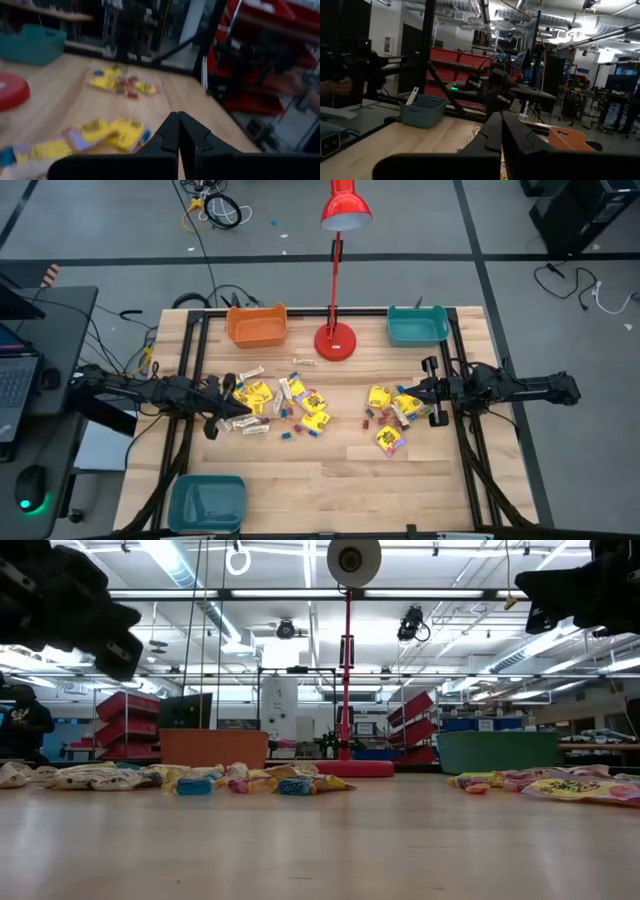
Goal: Sort candy
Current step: Put the white candy into the blue bin
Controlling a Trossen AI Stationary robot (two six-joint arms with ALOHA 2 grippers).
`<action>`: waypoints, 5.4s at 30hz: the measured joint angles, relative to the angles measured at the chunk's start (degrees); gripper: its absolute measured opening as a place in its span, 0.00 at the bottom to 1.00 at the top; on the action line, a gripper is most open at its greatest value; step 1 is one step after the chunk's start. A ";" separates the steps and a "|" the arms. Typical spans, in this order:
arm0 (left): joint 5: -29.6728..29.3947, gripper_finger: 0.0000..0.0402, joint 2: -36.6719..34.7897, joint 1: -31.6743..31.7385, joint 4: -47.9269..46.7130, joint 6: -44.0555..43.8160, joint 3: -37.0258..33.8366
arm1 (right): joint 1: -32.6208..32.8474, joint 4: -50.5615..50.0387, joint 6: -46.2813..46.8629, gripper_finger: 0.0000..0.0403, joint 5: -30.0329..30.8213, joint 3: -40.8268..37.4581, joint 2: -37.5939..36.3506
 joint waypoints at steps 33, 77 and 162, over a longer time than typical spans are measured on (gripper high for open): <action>1.98 0.01 0.01 -0.05 20.57 -7.92 -0.02 | 0.00 6.41 4.95 0.00 0.33 0.00 0.00; -14.77 0.01 4.09 -0.03 24.09 4.14 0.05 | 3.17 19.18 3.84 0.00 2.62 3.83 14.46; -8.78 0.03 61.92 31.20 -40.89 -6.11 34.03 | -21.42 -3.02 -4.50 0.00 15.95 34.05 55.98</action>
